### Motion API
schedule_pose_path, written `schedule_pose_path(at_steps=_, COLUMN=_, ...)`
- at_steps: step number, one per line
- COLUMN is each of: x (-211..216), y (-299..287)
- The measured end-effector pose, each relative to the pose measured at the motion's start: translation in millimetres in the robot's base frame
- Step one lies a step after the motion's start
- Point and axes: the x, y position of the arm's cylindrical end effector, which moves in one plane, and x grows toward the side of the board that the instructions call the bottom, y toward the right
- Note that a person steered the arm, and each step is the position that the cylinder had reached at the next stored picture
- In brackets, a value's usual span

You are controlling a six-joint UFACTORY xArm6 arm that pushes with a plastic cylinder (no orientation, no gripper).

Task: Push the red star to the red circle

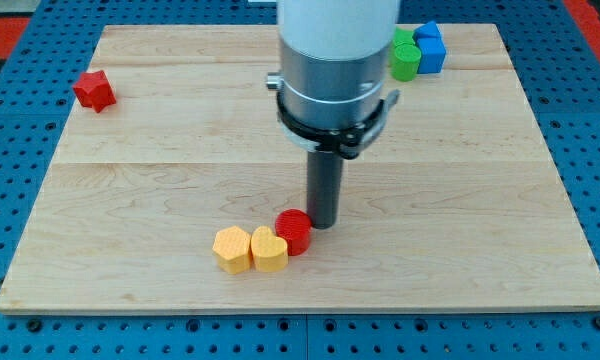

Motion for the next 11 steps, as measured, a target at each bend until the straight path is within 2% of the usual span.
schedule_pose_path(at_steps=1, x=-20, y=2)
schedule_pose_path(at_steps=2, x=-86, y=-14)
schedule_pose_path(at_steps=4, x=-215, y=-129)
schedule_pose_path(at_steps=5, x=-245, y=-230)
schedule_pose_path(at_steps=6, x=-251, y=-301)
schedule_pose_path(at_steps=7, x=-205, y=-310)
schedule_pose_path(at_steps=8, x=-187, y=-288)
schedule_pose_path(at_steps=9, x=-188, y=-270)
schedule_pose_path(at_steps=10, x=-209, y=-250)
schedule_pose_path(at_steps=11, x=-204, y=-212)
